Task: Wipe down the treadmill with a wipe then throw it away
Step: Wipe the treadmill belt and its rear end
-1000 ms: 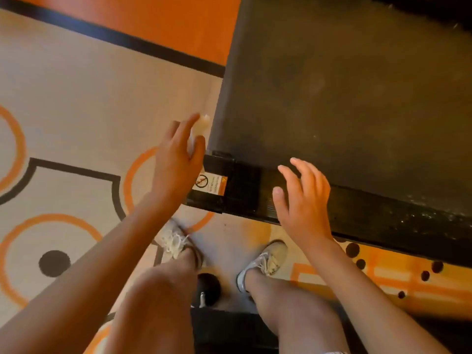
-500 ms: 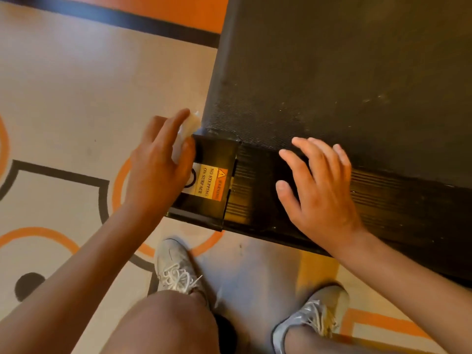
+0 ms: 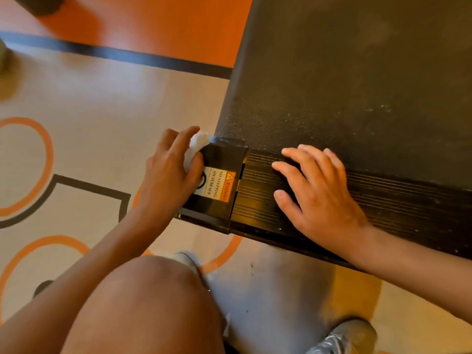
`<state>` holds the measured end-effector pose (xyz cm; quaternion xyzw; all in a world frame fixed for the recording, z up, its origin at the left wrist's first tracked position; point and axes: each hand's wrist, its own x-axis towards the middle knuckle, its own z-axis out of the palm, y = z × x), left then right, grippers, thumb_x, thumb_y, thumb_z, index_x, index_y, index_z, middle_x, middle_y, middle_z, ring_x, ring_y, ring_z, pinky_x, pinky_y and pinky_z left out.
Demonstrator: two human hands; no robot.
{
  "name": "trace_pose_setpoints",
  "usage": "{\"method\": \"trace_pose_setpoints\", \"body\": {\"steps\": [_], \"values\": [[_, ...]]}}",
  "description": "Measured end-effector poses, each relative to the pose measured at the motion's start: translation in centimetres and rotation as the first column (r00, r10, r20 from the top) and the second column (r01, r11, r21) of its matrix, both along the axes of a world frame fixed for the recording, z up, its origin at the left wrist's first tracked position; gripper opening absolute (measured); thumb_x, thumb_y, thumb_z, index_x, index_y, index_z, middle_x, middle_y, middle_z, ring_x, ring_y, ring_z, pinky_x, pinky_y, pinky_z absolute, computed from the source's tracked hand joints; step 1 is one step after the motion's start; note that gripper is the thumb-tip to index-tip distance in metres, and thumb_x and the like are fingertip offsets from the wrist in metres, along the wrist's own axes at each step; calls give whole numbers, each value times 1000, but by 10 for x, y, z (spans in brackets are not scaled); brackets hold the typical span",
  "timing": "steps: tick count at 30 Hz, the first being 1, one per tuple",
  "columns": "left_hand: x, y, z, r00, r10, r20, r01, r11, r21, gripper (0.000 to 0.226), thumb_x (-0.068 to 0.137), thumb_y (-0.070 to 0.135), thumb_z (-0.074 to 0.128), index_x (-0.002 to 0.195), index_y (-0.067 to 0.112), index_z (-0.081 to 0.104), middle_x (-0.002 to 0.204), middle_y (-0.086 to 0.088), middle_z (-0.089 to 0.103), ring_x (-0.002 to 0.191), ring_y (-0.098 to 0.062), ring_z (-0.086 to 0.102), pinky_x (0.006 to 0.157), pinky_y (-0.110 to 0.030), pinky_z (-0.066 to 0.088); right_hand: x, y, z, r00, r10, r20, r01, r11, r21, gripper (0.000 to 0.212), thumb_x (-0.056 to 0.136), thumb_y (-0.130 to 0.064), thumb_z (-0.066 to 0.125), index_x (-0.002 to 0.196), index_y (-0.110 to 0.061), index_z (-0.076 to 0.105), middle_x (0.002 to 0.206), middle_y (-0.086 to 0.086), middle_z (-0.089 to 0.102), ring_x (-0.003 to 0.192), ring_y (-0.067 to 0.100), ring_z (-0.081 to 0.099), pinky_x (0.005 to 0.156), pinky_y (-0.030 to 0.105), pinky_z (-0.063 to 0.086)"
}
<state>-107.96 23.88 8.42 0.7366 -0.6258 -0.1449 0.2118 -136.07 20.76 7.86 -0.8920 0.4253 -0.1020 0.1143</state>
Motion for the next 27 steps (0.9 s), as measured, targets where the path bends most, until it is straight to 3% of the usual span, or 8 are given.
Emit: {"method": "trace_pose_setpoints", "body": {"steps": [2,6,13,16,19,23,27], "values": [[-4,2,2,1000,5,-6,-5,1000,-5,40,103,29,59,142,25,49,123,-4,51,101,-13,52,78,-17,42,0,1,0,1000,9,-6,-9,1000,-11,44,101,-37,48,139,-15,57,150,10,47,145,30,37,121,58,25],[-12,7,1,1000,1,10,-1,998,57,40,101,32,60,139,20,53,122,-7,53,96,-16,53,76,-29,49,1,3,1,999,13,-49,-15,999,-39,45,101,-37,46,139,-16,57,147,10,50,144,30,39,120,58,27],[-4,14,5,992,-119,29,116,989,88,44,107,39,48,147,21,52,132,-7,57,107,-19,61,77,-19,44,3,8,4,998,-35,-60,31,997,-68,44,100,-37,45,132,-14,64,141,10,57,139,29,45,119,56,29],[5,18,6,992,-123,7,122,990,75,43,105,35,54,145,21,55,132,-8,60,110,-24,64,78,-22,51,3,10,3,995,-56,-86,50,996,-72,44,100,-38,43,131,-15,65,139,9,58,138,28,46,119,56,30],[11,19,8,988,-156,-2,155,984,83,41,101,31,63,140,17,61,132,-11,60,109,-29,64,75,-17,45,5,13,2,993,-83,-85,78,995,-64,43,100,-37,44,131,-15,65,139,10,58,137,29,47,118,56,31],[14,19,10,986,-168,-9,168,980,112,40,102,34,60,139,18,62,137,-10,60,113,-30,64,82,-26,51,6,12,2,996,-75,-57,72,996,-51,42,99,-36,45,129,-15,65,136,9,58,134,27,48,118,53,32],[15,26,14,984,-178,-16,178,977,116,39,105,36,55,139,19,62,136,-12,64,109,-29,69,79,-25,54,6,12,5,996,-75,-45,73,996,-47,43,98,-37,45,128,-14,65,134,8,58,132,25,50,118,51,32]]}}
